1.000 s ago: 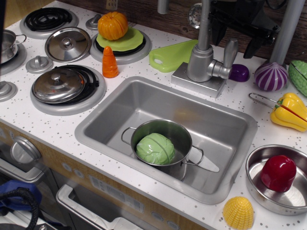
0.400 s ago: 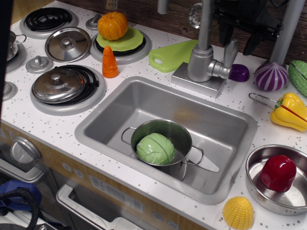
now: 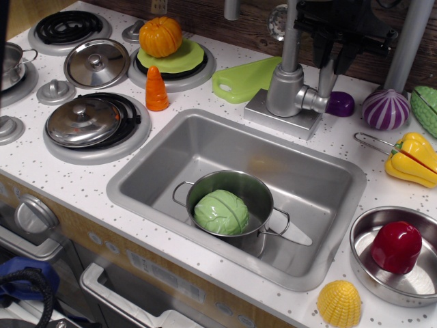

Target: Turn lever vertical to front

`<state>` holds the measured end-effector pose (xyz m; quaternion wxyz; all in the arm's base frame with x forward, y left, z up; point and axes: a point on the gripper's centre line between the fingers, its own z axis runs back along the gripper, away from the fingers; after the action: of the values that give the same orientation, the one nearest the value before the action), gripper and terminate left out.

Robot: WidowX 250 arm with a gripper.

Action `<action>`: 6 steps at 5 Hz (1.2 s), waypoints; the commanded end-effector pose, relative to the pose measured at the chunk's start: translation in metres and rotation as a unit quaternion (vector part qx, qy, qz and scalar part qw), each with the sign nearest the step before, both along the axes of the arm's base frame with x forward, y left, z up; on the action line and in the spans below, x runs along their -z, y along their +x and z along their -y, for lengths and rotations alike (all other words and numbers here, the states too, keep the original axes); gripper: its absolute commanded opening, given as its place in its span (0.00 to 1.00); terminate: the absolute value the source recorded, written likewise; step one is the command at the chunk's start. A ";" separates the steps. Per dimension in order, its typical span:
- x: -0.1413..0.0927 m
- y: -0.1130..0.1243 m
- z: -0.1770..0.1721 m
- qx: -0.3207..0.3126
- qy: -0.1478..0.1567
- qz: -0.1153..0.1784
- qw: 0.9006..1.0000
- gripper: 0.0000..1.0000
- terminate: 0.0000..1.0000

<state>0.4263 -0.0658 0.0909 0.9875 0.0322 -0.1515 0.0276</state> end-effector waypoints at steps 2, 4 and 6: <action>0.010 -0.024 0.007 -0.043 -0.050 -0.034 0.997 0.00 0.00; 0.043 -0.023 0.000 -0.043 -0.059 -0.036 0.997 0.00 0.00; 0.051 -0.020 -0.002 -0.035 -0.050 -0.039 0.997 0.00 0.00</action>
<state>0.3985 -0.0667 0.0298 0.9950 0.0020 -0.0805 0.0593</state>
